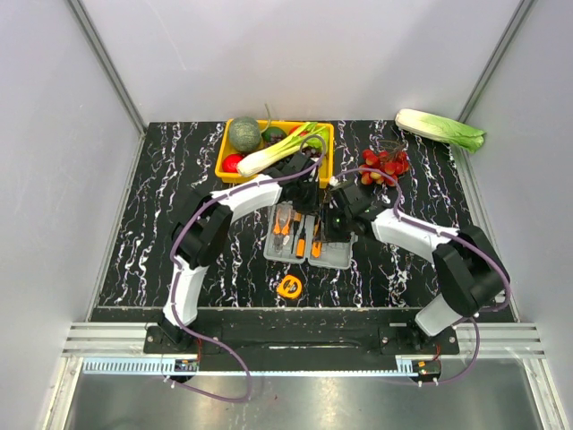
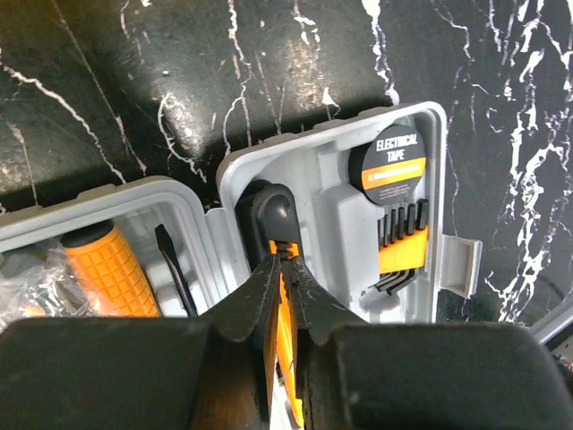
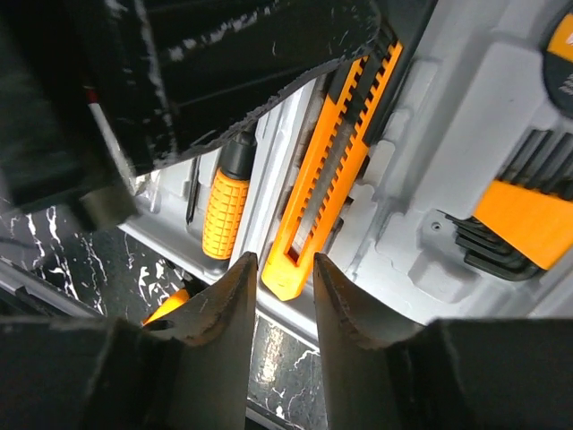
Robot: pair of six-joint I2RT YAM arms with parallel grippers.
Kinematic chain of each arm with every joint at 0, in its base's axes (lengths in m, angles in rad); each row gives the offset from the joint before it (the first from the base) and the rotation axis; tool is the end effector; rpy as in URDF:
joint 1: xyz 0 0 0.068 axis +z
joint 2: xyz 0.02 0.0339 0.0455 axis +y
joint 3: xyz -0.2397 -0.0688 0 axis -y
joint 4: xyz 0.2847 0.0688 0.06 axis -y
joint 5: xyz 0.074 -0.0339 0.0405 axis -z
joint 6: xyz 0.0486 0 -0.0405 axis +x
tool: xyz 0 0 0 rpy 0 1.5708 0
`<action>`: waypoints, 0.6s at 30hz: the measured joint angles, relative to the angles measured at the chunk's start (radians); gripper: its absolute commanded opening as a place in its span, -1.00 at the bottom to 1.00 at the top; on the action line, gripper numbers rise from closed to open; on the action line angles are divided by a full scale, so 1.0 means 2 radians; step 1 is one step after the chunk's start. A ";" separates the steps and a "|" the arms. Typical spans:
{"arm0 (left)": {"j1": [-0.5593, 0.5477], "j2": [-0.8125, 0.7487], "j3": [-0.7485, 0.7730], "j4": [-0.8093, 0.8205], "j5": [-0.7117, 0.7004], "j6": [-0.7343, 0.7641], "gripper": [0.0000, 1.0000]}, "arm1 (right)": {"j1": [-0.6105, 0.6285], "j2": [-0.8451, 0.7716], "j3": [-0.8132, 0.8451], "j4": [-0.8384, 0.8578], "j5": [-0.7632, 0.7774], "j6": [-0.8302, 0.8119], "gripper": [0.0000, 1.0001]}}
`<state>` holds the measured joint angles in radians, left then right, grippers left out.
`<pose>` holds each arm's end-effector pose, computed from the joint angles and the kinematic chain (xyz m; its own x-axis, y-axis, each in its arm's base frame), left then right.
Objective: Pack the tool kit
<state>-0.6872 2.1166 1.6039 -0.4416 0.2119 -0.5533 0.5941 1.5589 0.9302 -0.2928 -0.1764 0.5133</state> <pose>0.3740 -0.3201 0.1319 -0.9119 0.0838 -0.4017 0.2762 0.8493 -0.4498 0.2905 0.2065 0.1372 -0.8888 -0.0170 -0.4581 -0.2325 0.8779 0.4187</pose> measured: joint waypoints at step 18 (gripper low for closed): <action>0.009 0.012 0.000 0.023 0.031 0.006 -0.93 | 0.022 0.064 0.028 -0.020 0.029 0.015 -0.60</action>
<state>-0.6689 2.1410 1.6039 -0.3958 0.2733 -0.5423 0.6388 1.6863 0.9863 -0.3321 -0.1188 0.5434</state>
